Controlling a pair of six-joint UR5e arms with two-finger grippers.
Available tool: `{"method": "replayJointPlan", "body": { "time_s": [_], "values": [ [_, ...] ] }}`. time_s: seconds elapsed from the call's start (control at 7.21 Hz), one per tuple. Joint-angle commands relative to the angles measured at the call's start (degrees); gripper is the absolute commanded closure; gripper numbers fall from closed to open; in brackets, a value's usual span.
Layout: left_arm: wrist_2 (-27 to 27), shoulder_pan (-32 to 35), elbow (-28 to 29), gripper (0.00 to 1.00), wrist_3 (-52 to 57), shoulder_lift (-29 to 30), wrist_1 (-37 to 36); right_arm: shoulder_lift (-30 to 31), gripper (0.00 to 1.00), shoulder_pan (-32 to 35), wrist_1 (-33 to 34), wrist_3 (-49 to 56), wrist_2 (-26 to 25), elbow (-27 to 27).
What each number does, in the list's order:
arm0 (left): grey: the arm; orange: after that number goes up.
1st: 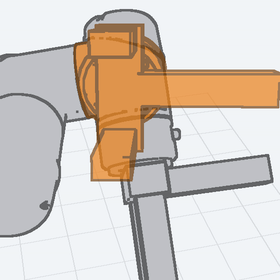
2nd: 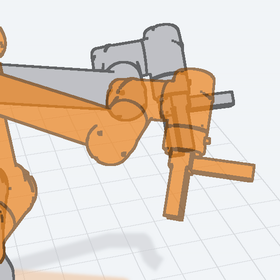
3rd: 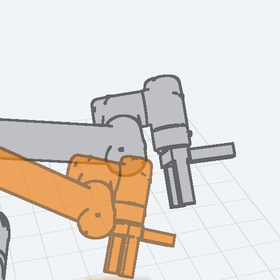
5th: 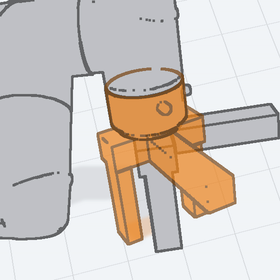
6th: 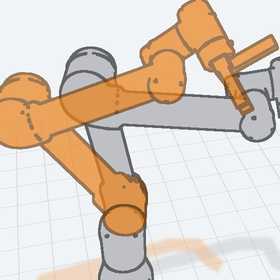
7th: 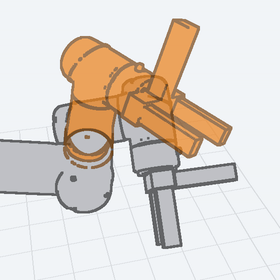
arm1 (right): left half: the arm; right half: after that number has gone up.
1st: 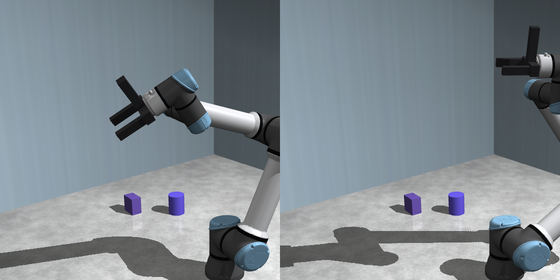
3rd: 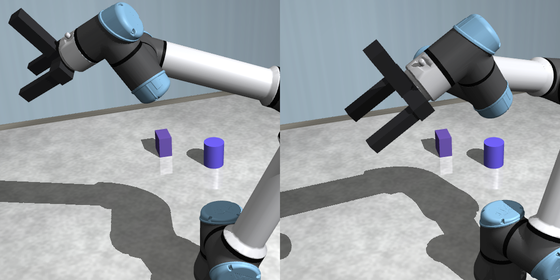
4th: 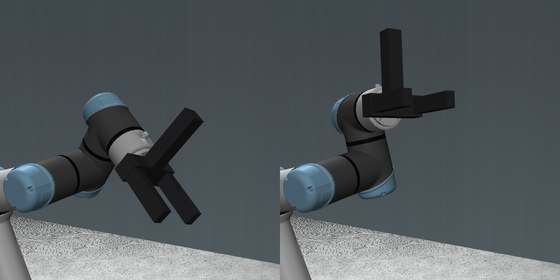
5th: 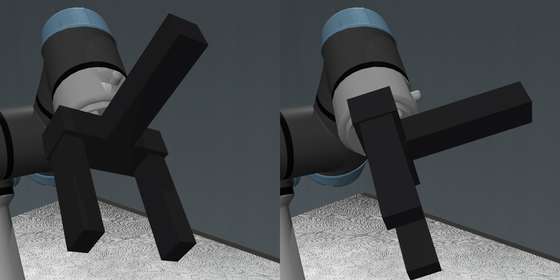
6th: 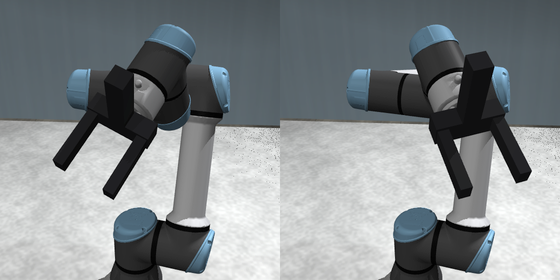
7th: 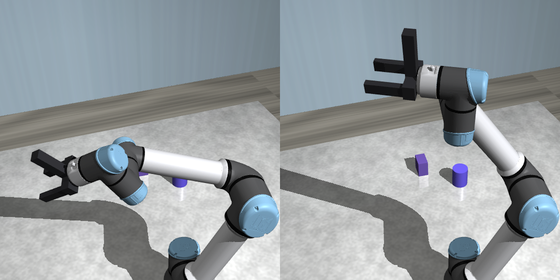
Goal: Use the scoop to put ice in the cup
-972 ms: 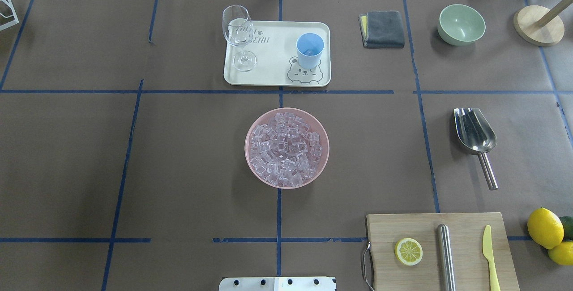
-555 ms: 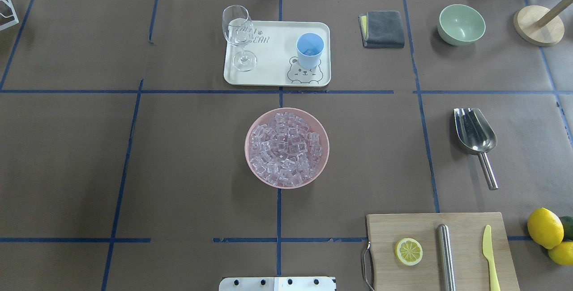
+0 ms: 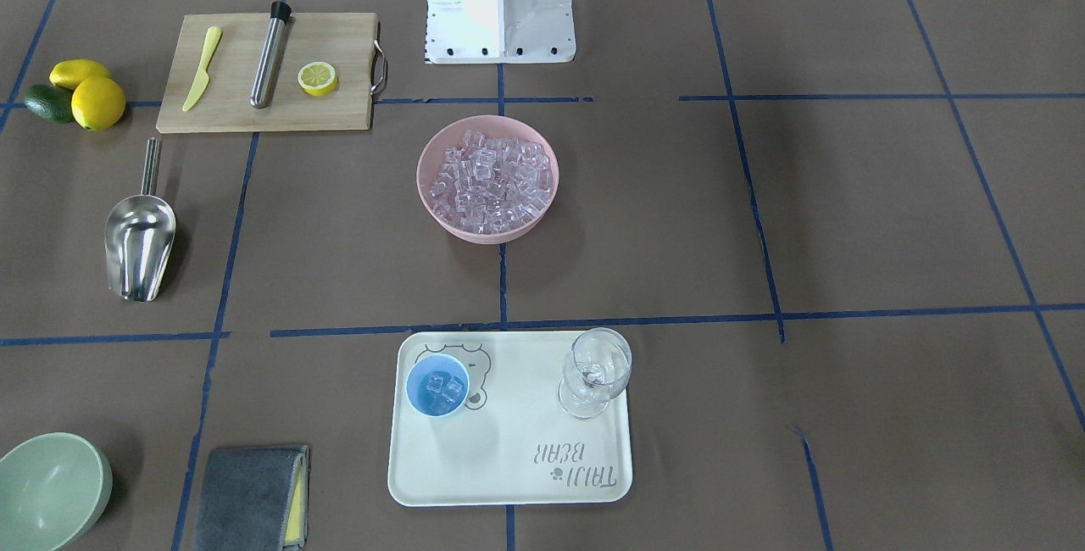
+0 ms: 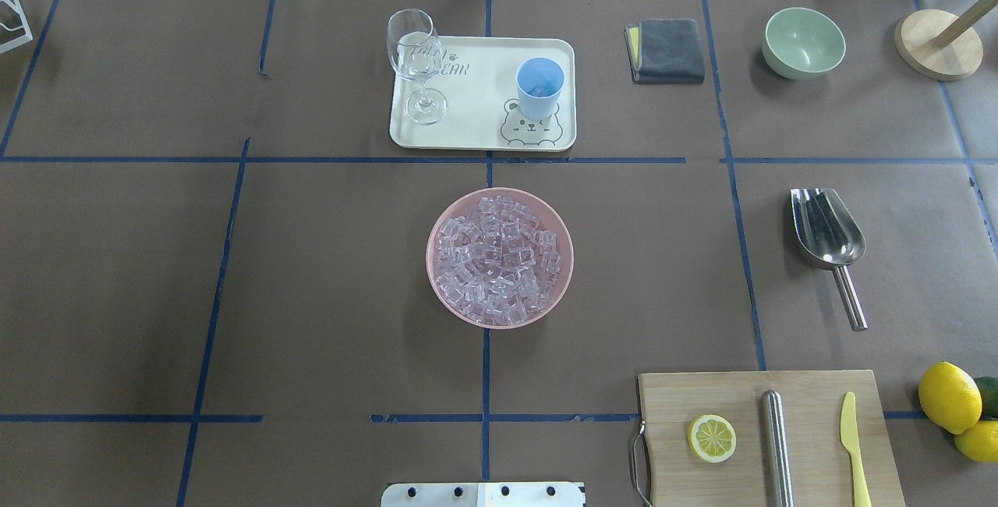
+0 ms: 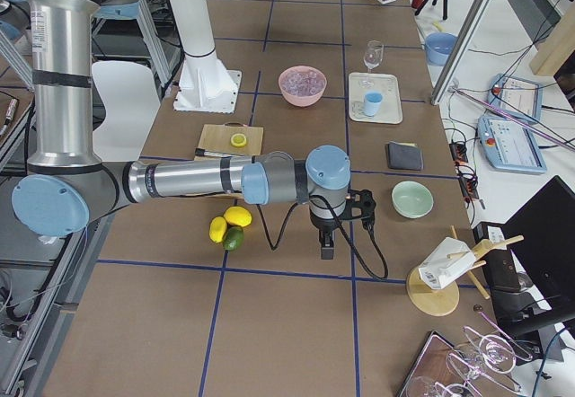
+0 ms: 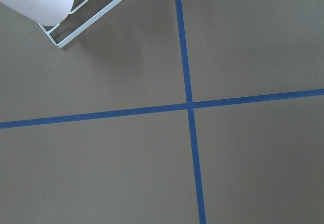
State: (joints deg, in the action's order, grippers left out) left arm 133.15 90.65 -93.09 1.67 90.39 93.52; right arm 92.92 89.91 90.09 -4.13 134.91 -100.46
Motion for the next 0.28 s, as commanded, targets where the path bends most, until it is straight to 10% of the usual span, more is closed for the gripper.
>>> {"method": "replayJointPlan", "body": {
  "time_s": [0.0,0.14],
  "values": [
    [0.00,-0.03,0.02,0.00,-0.09,-0.04,0.00,-0.01,0.00,0.00,0.00,0.08,0.00,0.00],
    [0.00,-0.03,0.02,0.00,-0.09,-0.04,0.00,-0.01,0.00,0.00,0.00,0.09,0.00,0.09]
  ]
}}
